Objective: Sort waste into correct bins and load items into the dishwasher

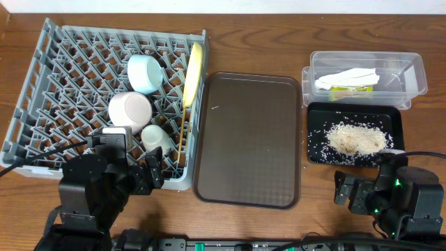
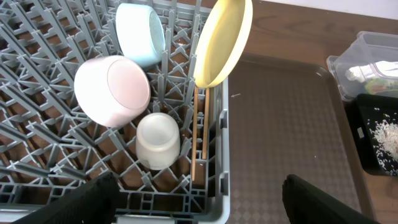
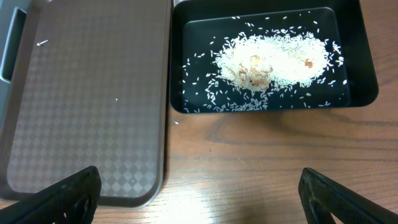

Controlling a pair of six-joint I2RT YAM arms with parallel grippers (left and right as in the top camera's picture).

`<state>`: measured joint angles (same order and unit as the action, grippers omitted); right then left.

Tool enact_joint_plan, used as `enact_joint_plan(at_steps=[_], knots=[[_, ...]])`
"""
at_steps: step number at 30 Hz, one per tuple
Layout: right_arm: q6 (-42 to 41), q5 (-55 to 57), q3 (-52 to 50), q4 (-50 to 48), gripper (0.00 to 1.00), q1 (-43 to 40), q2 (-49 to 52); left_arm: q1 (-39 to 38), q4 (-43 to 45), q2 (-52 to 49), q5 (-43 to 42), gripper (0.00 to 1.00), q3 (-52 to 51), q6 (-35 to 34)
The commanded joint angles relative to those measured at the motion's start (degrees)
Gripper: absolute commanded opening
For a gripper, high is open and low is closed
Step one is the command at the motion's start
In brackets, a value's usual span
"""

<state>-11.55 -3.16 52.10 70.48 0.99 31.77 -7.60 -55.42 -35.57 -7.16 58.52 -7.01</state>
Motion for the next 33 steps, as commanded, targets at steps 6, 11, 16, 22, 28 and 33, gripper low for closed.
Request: enact_joint_plan(at_steps=[6,11,16,22,28,33], knots=[[0.94,0.09,-5.22,-15.8,0.99,-0.31,-7.65,0.13,0.22,-0.02,-0.11,0.87,-0.42,1.16],[3.54,-0.55,-15.43,-31.04,0.99,-0.28,-15.82,0.13,0.22,-0.02,-0.09,0.87,-0.42,1.14],[3.96,-0.79,-25.97,-43.63,0.99,-0.28,-22.4,0.13,0.22,-0.02,-0.09,0.87,-0.42,1.16],[3.93,-1.44,-38.23,-58.99,0.99,-0.28,-28.61,0.13,0.22,-0.02,-0.11,0.87,-0.42,1.16],[6.73,-1.4,-45.57,-69.09,0.99,-0.26,-31.47,0.13,0.22,-0.02,-0.09,0.87,-0.42,1.16],[11.82,-1.4,-49.09,-73.35,0.99,-0.26,-31.47,0.13,0.22,-0.02,-0.09,0.87,-0.42,1.14]])
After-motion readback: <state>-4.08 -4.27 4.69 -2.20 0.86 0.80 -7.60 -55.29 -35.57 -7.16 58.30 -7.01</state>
